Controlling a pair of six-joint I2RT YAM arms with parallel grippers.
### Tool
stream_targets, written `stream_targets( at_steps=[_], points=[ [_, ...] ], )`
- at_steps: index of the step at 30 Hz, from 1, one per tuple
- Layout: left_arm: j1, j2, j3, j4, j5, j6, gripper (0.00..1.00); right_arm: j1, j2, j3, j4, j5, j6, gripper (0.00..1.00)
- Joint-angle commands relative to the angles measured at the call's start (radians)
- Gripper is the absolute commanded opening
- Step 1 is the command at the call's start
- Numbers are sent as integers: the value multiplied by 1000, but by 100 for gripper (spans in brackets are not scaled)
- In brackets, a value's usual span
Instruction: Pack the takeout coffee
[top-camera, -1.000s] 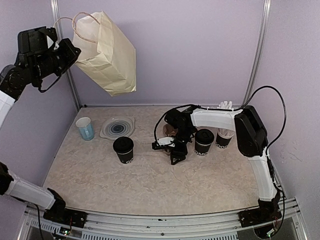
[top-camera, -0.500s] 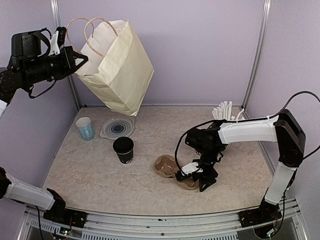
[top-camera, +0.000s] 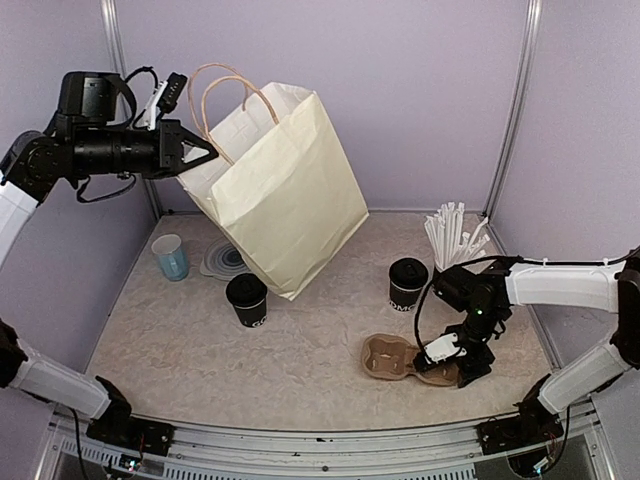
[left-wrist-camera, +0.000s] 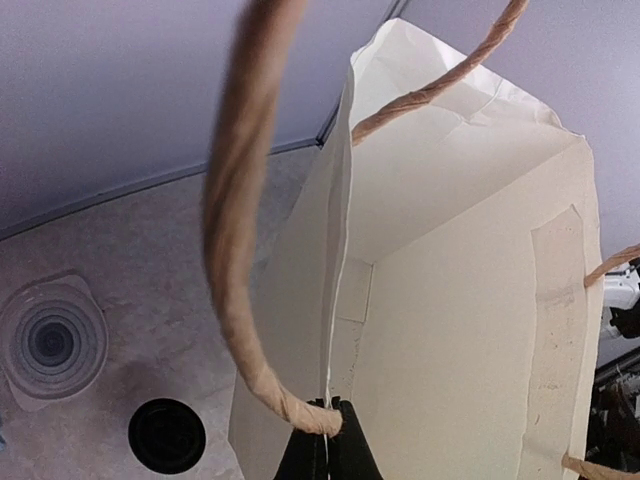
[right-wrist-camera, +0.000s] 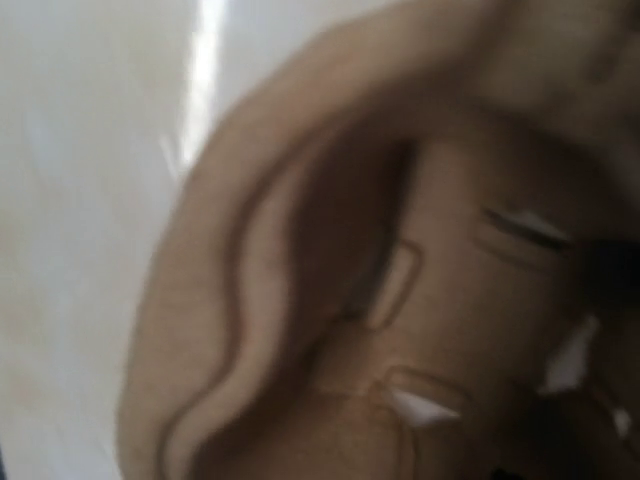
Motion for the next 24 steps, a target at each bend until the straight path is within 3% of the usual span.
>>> stream_targets(
  at_steps=[1,7,10,12,17,19,22,24],
  points=[
    [-79,47,-32,-72,101,63,0,-76,-100,-56,16,30,-103,73],
    [-187,144,-37,-200,47,128,0,-81,-252,15,-52,-118,-75,79],
    [-215,150,-81,-185,18,132,0,-86,-353,-14,7,-119,-7,85],
    [-238,150,-120,-166,-4,133,0,-104,-421,-41,98,-115,86,98],
    [-314,173,-203,-84,-64,124,0,-116,-441,-24,151,-230,215,100],
    [-328,184,-224,-51,-77,121,0,-116,-407,-8,132,-282,187,92],
    [-334,199,-251,-6,-92,128,0,-115,-321,2,129,-298,162,60],
    [-337,204,-262,15,-109,132,0,-114,-263,9,129,-311,153,50]
  ],
)
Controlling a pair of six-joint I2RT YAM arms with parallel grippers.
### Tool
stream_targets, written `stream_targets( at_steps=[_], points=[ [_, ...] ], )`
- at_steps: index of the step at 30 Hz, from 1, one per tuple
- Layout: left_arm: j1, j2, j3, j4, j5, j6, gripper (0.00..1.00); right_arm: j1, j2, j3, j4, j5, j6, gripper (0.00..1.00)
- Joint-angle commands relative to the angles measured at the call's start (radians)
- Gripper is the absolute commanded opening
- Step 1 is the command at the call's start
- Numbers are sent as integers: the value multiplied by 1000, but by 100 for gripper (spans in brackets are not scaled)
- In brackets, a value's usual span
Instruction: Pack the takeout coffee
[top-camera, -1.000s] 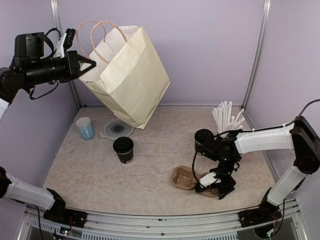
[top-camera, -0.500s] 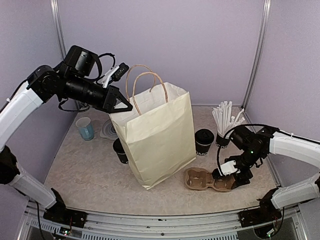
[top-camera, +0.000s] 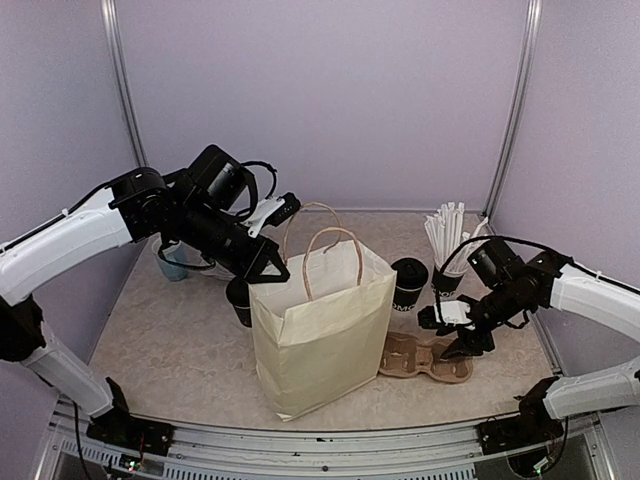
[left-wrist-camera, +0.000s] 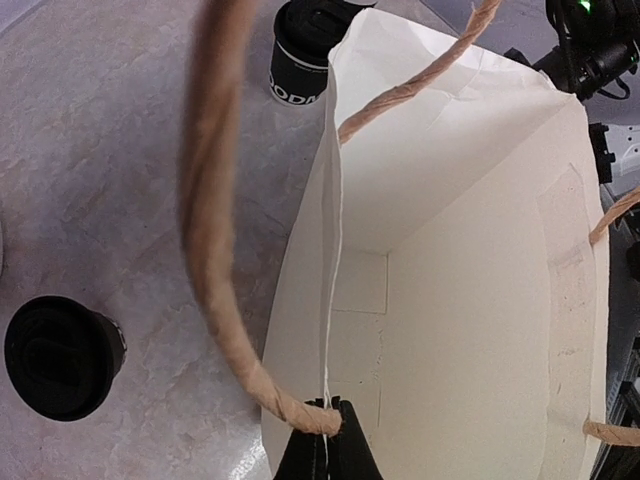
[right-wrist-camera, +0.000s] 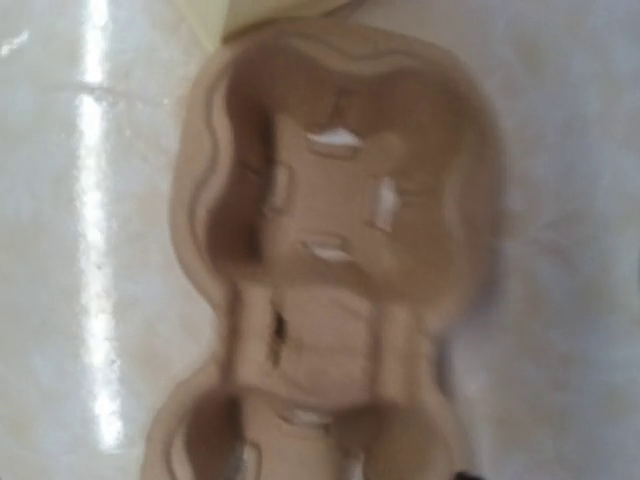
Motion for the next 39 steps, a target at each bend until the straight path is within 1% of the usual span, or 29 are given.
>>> stream_targets(
  at_steps=[1,3,5,9,15,21,29,31,36,39],
  points=[
    [-8,13,-18,105,-60,19,1,-5,114,30,3,-88,-2,47],
    [-14,19,-14,108,-77,20,6,-3,143,30,27,-93,4,44],
    [-20,22,-7,103,-94,21,10,5,169,25,64,-62,31,43],
    [-23,14,-6,106,-115,17,16,14,240,9,105,27,80,44],
    [-24,14,-18,113,-129,2,23,38,283,5,128,73,141,47],
    [-24,3,-32,115,-144,-1,25,62,330,12,134,82,182,48],
    [-24,-4,-43,115,-158,-3,25,82,368,13,161,100,208,45],
    [-24,-5,-45,119,-156,-4,25,85,373,20,163,100,213,42],
    [-23,-14,-45,126,-150,-7,25,87,384,47,151,112,207,29],
    [-16,-18,-46,128,-140,-7,25,88,362,46,134,131,181,25]
  ],
)
